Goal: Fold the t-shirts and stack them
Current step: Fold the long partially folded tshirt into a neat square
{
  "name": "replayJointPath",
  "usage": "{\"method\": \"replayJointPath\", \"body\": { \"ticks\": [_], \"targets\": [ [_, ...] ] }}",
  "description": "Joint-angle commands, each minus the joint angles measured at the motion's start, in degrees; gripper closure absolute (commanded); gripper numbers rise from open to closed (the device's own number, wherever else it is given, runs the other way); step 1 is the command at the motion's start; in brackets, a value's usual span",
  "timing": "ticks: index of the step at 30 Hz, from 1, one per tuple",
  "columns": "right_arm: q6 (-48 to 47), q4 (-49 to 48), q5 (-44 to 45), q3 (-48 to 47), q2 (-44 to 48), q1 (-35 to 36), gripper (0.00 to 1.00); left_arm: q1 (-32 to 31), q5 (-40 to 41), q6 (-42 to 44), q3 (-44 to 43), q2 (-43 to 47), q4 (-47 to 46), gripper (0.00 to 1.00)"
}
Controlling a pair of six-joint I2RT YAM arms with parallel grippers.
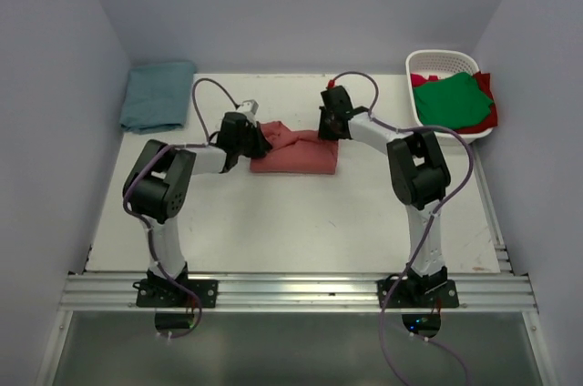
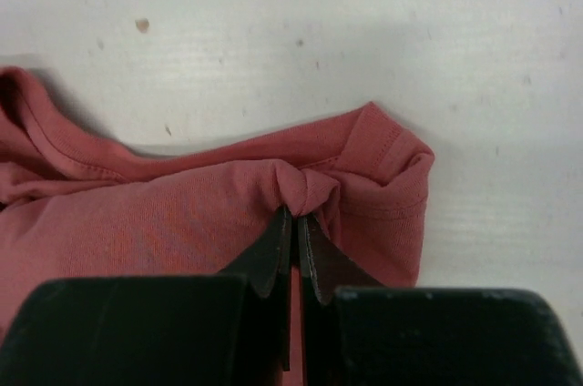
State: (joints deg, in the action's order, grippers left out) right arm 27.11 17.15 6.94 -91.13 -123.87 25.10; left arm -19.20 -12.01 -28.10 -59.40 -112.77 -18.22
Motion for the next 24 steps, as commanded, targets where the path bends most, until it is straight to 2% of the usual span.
{"method": "replayJointPath", "body": {
  "ticks": [1, 5, 7, 10, 11, 13, 14, 18, 22, 24],
  "targets": [
    [-0.9, 4.4, -3.9, 8.0, 4.6, 0.6, 1.00, -5.7, -2.1, -2.9, 10.6, 3.7, 4.8, 1.00],
    [-1.9, 5.9, -5.7, 16.9, 10.7, 2.0, 1.00, -13.4, -3.1, -9.7, 19.0, 13.9, 5.0, 1.00],
    [-1.9, 7.0, -6.4, 20.2, 15.4, 3.7, 1.00, -16.5, -1.4, -13.8, 23.2, 18.4, 6.6, 1.00],
    [-0.6, 8.2, -4.2, 27.1, 21.3, 7.0, 1.00, -23.7, 4.4, -18.0, 25.6, 29.2, 11.7, 1.00],
    [0.5, 8.3, -4.2, 30.5, 25.8, 7.8, 1.00, -26.6, 5.3, -18.7, 25.6, 34.1, 14.7, 1.00],
    [1.4, 9.6, -2.8, 32.9, 29.9, 10.1, 1.00, -28.3, 8.6, -19.7, 24.7, 38.3, 18.0, 1.00],
    [2.1, 10.2, -1.2, 34.4, 33.3, 10.7, 1.00, -28.4, 9.7, -19.6, 24.2, 41.9, 22.6, 1.00],
    [2.8, 13.7, 2.8, 34.5, 39.8, 10.8, 1.00, -28.4, 18.7, -18.1, 20.8, 47.0, 29.0, 1.00],
    [1.5, 13.8, 8.1, 32.3, 40.0, 10.8, 1.00, -28.0, 27.6, -15.2, 17.7, 46.9, 31.7, 1.00],
    [1.0, 13.5, 11.2, 30.9, 36.7, 10.6, 1.00, -26.9, 31.9, -13.4, 18.3, 44.5, 29.3, 1.00]
  ]
}}
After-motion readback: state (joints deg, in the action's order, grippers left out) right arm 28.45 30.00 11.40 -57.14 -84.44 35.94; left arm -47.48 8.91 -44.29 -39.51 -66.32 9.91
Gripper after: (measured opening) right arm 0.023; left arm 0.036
